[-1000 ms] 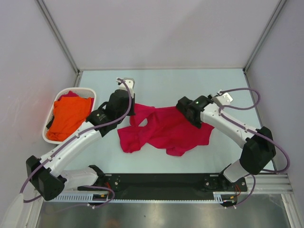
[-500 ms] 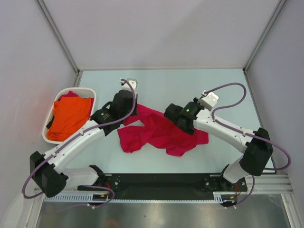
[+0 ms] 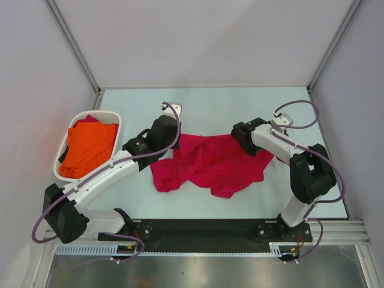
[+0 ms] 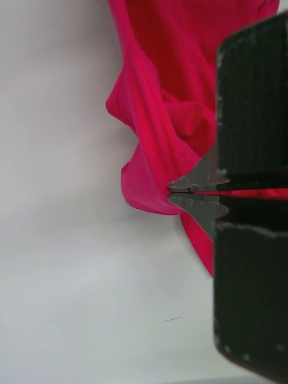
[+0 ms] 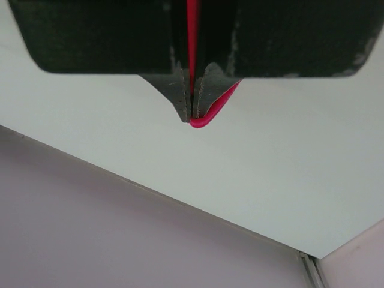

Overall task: Fold and stack the t-shirts
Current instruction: Flatten out the tshirt

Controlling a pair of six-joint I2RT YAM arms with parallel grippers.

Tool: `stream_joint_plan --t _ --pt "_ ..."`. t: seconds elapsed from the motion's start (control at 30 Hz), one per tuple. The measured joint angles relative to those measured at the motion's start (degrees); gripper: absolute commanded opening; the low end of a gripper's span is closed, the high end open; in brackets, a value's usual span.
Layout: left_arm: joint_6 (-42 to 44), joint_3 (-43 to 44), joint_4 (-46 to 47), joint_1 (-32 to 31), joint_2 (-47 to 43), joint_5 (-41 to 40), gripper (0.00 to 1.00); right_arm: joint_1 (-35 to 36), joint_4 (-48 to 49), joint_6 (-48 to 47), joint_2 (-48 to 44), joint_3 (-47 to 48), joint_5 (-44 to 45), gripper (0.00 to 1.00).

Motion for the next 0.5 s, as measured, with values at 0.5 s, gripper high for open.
stream_joint_plan --t 0.5 --pt "-1.33 4.85 -1.38 -0.33 7.08 -11.10 0.00 -3.54 0.39 2.56 7.32 1.36 0.00 0.00"
